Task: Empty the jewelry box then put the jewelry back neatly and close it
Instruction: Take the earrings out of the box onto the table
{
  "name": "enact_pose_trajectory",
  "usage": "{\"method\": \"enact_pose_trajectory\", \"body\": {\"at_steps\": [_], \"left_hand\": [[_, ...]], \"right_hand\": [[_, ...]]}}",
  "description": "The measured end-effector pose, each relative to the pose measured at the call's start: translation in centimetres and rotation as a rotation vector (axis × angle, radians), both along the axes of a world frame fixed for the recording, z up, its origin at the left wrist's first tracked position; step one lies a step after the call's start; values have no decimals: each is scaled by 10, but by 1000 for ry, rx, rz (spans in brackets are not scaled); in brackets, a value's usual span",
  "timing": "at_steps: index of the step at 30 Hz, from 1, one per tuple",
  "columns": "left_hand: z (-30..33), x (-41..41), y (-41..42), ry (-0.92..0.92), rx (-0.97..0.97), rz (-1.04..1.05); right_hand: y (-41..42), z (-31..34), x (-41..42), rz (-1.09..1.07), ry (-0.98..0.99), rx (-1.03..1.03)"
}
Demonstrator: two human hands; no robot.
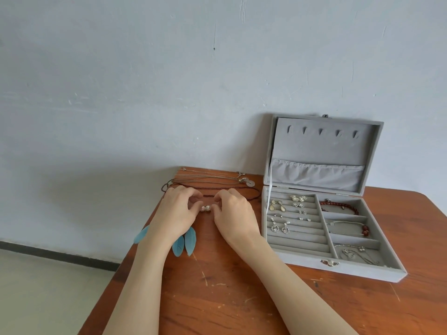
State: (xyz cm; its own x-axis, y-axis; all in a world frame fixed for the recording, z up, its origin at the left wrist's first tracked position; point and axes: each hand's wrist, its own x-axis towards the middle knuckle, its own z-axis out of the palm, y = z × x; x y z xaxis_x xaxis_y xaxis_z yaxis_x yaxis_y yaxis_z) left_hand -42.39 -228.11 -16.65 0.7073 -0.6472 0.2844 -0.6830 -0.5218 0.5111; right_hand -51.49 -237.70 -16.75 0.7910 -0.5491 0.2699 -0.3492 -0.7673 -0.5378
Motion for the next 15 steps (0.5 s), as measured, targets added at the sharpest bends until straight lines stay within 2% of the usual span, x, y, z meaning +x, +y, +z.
{"method": "enact_pose_trajectory", "body": {"at_steps": [5, 8, 11, 15], "left_hand": [[10, -24, -13, -255, -129, -87], [13, -42, -30, -441, -68, -177], [15, -59, -51, -524, -18, -255], [13, -83, -88, -503, 31, -346]], "right_hand": [[-14, 16, -28, -83, -143, -285], [-39, 17, -55, -125, -146, -337], [-67, 20, -83, -180, -83, -323], [-105, 15, -101, -314, -37, -147]]}}
